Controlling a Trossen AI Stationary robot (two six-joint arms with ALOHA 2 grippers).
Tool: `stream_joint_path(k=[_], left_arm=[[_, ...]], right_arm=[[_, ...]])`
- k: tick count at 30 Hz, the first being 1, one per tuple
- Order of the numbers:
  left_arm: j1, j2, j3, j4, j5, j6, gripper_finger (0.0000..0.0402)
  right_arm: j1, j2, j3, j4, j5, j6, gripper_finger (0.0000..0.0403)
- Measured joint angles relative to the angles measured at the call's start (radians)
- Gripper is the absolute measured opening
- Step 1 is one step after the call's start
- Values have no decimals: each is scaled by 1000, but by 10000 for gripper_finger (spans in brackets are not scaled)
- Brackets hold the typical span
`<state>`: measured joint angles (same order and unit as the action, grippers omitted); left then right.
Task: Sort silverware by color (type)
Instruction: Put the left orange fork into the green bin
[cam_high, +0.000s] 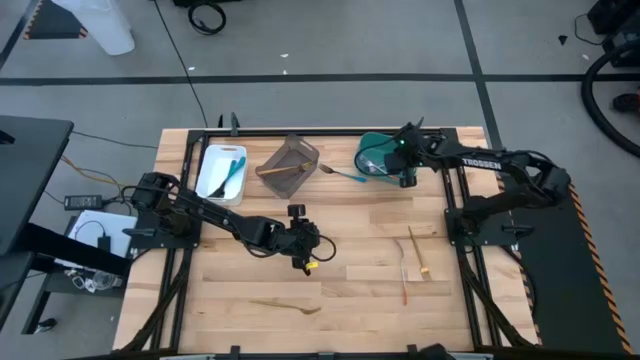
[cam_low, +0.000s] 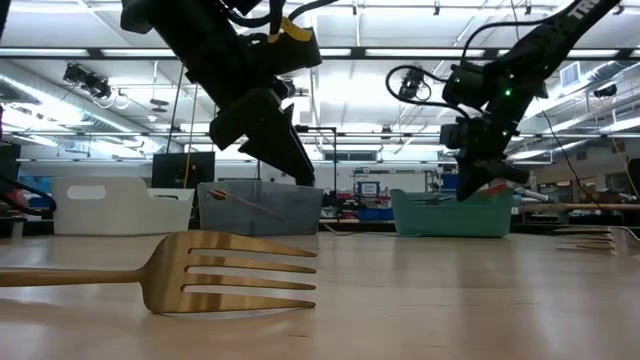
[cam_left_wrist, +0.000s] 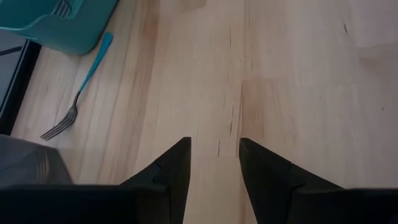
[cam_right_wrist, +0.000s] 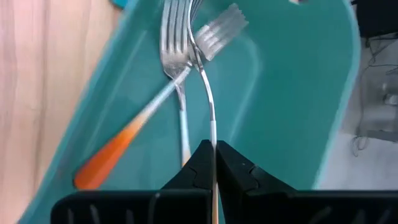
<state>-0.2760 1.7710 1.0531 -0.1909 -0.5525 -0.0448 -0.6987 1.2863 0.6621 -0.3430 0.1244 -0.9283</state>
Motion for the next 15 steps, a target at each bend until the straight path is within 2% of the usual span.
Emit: stream_joint_path(k=[15], left_arm=[[0, 0, 0, 3, 0, 3, 144]], right_arm=[[1, 159, 1, 47, 6, 69, 20]])
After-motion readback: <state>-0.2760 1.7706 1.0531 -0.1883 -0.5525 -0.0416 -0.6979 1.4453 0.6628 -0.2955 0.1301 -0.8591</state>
